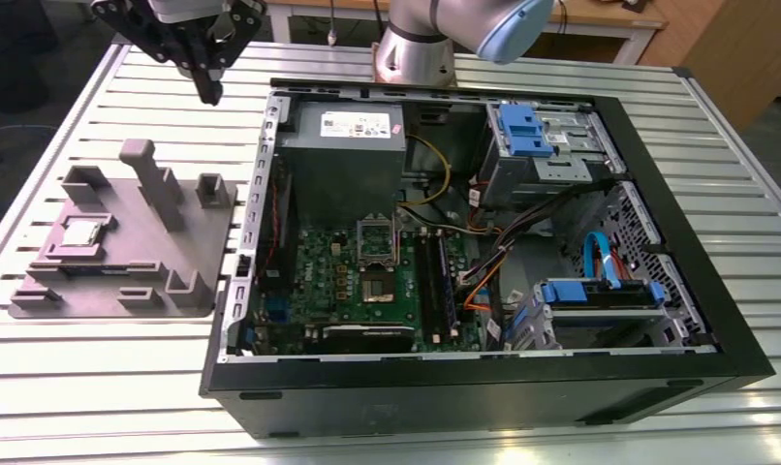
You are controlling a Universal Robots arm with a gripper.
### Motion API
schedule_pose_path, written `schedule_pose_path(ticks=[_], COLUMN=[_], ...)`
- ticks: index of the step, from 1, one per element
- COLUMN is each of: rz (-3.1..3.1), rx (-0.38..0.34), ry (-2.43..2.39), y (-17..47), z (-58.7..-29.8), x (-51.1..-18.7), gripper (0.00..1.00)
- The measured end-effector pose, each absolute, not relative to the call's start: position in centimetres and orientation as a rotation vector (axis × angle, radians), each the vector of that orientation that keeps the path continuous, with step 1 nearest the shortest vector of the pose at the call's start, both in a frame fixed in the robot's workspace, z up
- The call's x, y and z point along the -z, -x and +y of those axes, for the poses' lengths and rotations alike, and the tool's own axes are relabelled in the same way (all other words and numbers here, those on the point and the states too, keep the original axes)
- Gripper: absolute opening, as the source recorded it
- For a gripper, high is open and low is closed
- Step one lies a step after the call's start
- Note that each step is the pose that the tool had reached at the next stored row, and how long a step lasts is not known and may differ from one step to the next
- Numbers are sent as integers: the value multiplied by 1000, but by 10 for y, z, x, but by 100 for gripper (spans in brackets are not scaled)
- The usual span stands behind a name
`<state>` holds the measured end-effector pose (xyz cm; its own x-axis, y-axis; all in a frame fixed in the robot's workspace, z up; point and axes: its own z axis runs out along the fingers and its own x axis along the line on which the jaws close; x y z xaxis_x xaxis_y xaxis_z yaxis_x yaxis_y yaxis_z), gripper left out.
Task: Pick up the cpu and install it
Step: 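Reach for the cpu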
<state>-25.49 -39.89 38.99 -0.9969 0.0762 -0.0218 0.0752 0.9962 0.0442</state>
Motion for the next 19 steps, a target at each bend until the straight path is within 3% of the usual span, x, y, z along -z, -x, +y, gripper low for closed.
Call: schedule_pose_path(ticks=[19], rz=[3115], rx=[-68], ry=[-118], y=[258], z=[-399], x=[-390], gripper=[10])
